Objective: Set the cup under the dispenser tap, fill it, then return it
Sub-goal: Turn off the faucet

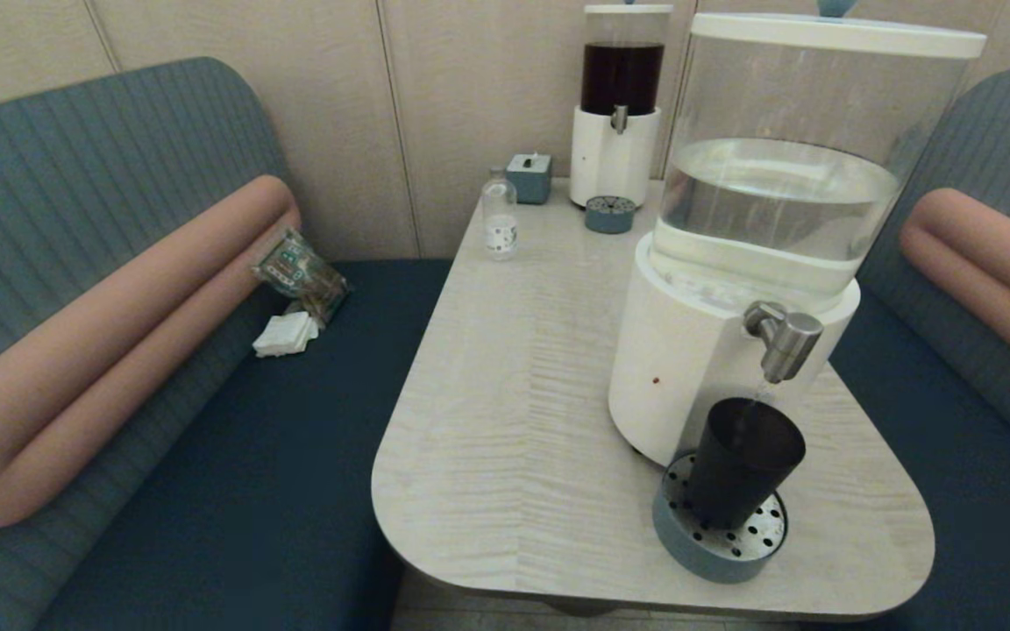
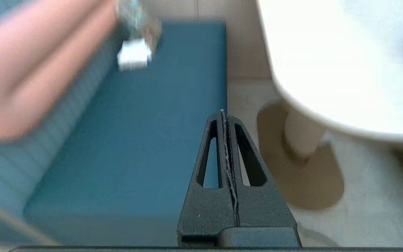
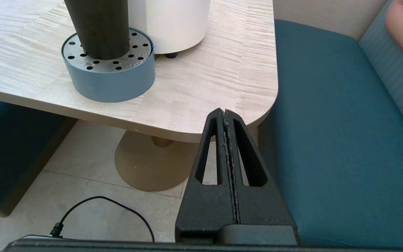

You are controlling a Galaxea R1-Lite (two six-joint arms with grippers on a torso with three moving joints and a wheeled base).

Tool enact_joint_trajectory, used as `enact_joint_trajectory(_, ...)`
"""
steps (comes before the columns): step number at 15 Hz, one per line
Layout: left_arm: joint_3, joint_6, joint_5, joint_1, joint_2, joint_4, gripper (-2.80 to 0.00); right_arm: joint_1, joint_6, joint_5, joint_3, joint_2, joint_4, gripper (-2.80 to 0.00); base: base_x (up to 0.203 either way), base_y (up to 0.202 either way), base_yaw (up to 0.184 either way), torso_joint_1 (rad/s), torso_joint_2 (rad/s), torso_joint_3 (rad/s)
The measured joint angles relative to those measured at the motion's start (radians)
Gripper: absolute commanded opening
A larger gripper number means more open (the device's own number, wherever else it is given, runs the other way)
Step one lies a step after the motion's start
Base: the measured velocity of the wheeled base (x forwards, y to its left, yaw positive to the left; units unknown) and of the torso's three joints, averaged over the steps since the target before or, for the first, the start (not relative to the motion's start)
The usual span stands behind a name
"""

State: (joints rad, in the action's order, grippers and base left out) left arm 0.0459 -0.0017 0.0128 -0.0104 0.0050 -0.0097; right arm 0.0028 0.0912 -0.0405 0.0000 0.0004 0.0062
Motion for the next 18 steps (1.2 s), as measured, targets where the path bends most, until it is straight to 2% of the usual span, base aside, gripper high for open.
enact_joint_trajectory(1,0.059,0.0,0.012,0.0,0.012,0.004,-2.8,0.0,0.0,0.0,0.0,0.0,0.0,-2.8,0.0,0.0,0.0,0.0,0.0,0.0)
enact_joint_trajectory(4,0.352,-0.039,0.085,0.001,0.152,0.004,-2.8,0.0,0.0,0.0,0.0,0.0,0.0,-2.8,0.0,0.0,0.0,0.0,0.0,0.0)
enact_joint_trajectory(7,0.578,-0.11,0.233,0.001,0.377,0.007,-2.8,0.0,0.0,0.0,0.0,0.0,0.0,-2.8,0.0,0.0,0.0,0.0,0.0,0.0)
enact_joint_trajectory(10,0.717,-0.135,0.368,0.001,0.594,0.002,-2.8,0.0,0.0,0.0,0.0,0.0,0.0,-2.8,0.0,0.0,0.0,0.0,0.0,0.0)
enact_joint_trajectory(16,0.925,-0.148,0.688,0.004,0.94,0.01,-2.8,0.0,0.0,0.0,0.0,0.0,0.0,-2.8,0.0,0.0,0.0,0.0,0.0,0.0)
enact_joint_trajectory(18,0.99,-0.145,0.803,0.043,1.031,0.036,-2.8,0.0,0.0,0.0,0.0,0.0,0.0,-2.8,0.0,0.0,0.0,0.0,0.0,0.0)
